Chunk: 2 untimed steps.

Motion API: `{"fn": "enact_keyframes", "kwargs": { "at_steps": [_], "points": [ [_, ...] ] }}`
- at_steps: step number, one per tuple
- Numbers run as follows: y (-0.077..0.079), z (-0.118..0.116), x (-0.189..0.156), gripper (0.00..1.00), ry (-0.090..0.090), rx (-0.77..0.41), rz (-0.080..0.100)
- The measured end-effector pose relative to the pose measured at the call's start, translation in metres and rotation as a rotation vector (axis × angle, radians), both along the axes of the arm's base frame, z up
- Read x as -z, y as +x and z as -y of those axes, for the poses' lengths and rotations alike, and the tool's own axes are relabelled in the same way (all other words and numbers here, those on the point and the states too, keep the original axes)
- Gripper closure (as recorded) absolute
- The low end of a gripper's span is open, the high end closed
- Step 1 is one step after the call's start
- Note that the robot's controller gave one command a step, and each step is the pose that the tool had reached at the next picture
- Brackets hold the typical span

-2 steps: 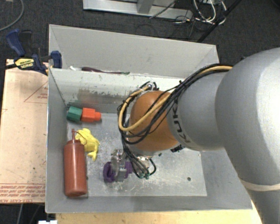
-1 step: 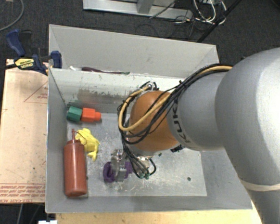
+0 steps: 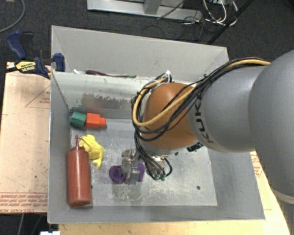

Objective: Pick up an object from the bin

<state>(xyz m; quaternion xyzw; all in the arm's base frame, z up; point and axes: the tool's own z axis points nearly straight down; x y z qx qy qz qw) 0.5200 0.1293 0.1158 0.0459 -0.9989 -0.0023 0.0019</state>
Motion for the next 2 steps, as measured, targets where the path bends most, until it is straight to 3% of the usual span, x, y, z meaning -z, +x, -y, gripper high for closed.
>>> {"fn": "enact_keyframes", "kwargs": {
  "at_steps": [1, 2],
  "points": [
    [0.011, -0.012, -0.054, 1.00, 0.001, -0.017, 0.006],
    [0.015, -0.007, -0.218, 1.00, 0.002, -0.035, 0.006]
  ]
}}
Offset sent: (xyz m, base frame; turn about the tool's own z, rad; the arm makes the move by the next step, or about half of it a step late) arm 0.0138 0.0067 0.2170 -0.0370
